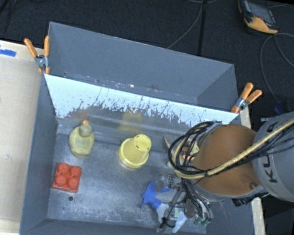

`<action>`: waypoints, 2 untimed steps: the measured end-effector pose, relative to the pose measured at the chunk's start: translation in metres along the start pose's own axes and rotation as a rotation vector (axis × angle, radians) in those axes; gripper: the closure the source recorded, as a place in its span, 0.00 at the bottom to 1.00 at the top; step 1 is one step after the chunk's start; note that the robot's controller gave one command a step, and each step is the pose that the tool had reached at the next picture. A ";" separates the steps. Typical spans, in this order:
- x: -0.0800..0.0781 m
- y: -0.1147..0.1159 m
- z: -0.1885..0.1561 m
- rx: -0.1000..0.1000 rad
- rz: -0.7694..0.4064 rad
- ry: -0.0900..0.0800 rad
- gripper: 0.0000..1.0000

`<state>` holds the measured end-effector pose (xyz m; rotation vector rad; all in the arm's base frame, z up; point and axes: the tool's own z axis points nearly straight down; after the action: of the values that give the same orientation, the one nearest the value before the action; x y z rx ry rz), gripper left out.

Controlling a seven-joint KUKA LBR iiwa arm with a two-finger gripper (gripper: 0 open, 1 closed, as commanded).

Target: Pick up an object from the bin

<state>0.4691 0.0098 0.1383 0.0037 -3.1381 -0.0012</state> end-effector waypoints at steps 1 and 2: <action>0.000 0.000 0.000 0.000 0.000 0.000 0.00; -0.021 -0.002 0.065 -0.001 0.186 0.002 1.00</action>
Offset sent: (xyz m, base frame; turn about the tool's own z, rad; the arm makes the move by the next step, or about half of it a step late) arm 0.0209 -0.0018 -0.0656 0.1880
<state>0.4898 0.0083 0.0727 -0.2880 -3.1223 -0.0020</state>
